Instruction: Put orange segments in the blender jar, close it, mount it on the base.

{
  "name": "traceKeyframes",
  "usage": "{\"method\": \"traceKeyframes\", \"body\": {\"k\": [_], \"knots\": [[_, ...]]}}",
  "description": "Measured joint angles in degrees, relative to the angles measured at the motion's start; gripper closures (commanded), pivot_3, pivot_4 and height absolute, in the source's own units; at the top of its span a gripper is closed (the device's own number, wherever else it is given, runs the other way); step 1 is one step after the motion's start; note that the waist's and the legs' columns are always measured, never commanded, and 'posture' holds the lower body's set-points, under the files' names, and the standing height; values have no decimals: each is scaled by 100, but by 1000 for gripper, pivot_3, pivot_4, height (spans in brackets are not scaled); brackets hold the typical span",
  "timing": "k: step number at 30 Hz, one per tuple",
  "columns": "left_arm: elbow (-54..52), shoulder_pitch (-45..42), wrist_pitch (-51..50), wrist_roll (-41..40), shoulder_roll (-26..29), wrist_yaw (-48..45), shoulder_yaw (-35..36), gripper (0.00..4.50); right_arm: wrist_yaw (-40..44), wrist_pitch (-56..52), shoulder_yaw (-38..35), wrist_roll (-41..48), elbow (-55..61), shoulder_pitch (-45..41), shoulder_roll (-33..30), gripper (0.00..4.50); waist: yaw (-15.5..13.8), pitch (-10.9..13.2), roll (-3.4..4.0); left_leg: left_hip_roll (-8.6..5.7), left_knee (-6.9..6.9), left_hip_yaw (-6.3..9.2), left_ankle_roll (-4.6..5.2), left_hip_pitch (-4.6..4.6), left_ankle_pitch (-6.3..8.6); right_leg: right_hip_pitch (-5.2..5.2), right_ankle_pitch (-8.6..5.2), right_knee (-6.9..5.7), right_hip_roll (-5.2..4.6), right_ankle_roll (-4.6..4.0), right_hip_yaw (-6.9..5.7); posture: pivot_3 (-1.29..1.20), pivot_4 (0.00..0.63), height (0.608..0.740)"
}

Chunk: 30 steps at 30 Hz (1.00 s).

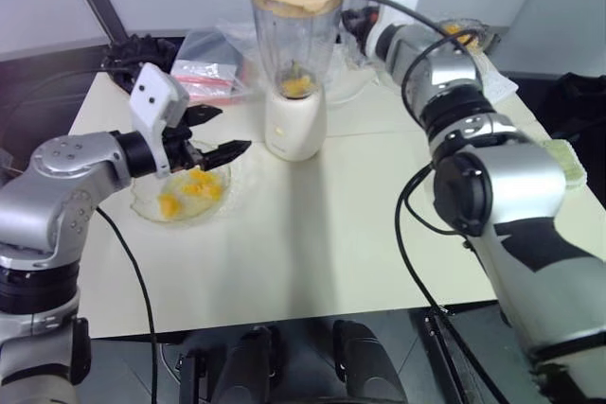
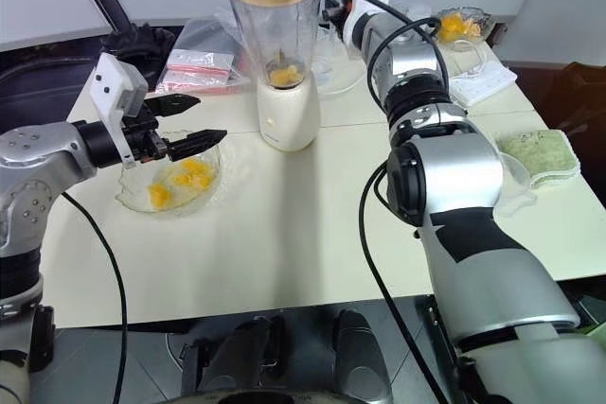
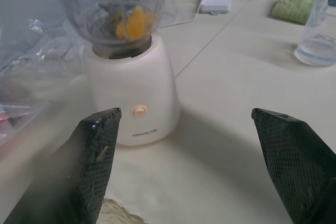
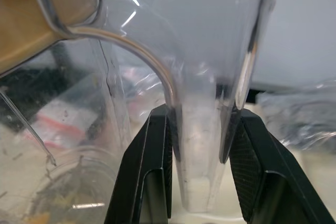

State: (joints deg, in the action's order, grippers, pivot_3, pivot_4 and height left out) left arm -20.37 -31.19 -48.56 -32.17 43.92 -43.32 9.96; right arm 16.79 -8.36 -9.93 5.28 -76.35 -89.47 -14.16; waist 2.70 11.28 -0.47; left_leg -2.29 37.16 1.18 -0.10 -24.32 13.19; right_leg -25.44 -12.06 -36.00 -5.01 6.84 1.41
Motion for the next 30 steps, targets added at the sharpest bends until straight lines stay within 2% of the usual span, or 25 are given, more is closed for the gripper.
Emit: {"method": "traceKeyframes", "body": {"k": [8,23,28,30], "knots": [[19,-11,-3,-103,51,-1,0,327,-85,-40,19,-53,85,132,13,3546,6,-1,-1,0,-1,0,0,2,0,1,0,0,0,0,0,0,150,740],[222,-79,59,-94,17,98,-33,327,-343,-355,157,-349,104,101,108,3546,-12,-6,-8,1,-4,3,2,94,2,94,-3,11,1,-4,-3,0,150,740],[221,-78,60,-97,-42,155,-35,281,-331,-515,304,-600,-48,296,171,1181,-11,-11,-17,2,-4,4,2,92,2,93,-3,10,2,-5,-4,0,150,740],[222,-79,60,-104,-83,190,-32,281,-384,-518,400,-719,-155,475,179,54,-10,-9,-16,2,-4,3,2,87,2,86,-3,10,1,-5,-3,0,150,740]]}}
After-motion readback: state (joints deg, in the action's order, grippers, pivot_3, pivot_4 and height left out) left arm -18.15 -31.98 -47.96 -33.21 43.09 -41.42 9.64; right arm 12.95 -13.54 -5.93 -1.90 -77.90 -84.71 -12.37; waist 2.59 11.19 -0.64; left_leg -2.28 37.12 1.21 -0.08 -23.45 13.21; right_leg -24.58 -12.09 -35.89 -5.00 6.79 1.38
